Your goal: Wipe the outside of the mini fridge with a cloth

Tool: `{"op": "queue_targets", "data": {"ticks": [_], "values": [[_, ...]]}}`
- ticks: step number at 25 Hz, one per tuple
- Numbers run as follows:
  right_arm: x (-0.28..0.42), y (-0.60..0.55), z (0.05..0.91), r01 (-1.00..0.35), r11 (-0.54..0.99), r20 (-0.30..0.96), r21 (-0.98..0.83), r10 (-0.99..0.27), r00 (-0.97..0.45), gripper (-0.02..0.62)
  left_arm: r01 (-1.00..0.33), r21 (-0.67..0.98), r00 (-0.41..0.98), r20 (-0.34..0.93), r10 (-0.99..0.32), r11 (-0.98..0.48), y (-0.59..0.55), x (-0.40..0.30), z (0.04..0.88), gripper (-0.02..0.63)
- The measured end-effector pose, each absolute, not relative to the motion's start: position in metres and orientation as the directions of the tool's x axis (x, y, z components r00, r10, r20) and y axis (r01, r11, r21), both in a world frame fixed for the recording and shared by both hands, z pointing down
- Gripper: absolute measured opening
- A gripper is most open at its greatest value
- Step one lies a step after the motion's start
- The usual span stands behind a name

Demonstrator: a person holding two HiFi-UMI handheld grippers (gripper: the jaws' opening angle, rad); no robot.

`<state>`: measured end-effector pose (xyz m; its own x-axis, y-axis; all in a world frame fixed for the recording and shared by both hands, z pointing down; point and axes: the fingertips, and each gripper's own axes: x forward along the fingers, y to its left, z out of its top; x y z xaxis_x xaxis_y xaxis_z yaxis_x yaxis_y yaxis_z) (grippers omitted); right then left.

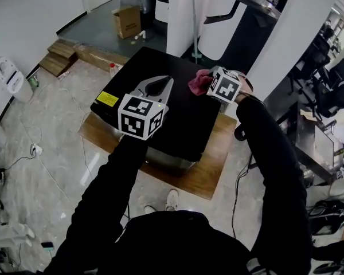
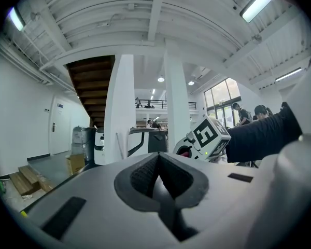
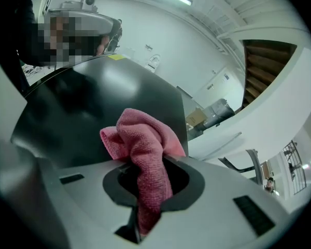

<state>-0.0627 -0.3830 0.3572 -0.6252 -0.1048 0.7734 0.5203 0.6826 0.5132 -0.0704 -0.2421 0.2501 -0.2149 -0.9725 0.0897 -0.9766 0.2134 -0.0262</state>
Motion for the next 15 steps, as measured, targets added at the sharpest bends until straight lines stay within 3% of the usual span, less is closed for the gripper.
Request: {"op": "queue_targets", "data": {"ticks": [12,15], "values": [[0.037,-0.412,0.36,0.46,0.707,0.804,0.537,-0.265,-0.532,0.054,-0.991,-0.034,-0.135,0.063,-0.989,0.133,-0.223,-0.028,0.242,0.006],[0.052,-0.41,0.345,0.388,0.733,0.759,0.559,-0.264,-0.595,0.055,-0.99,-0.048,-0.134,0.052,-0.99,0.131,-0.206,-0.022,0.238,0.006]]}}
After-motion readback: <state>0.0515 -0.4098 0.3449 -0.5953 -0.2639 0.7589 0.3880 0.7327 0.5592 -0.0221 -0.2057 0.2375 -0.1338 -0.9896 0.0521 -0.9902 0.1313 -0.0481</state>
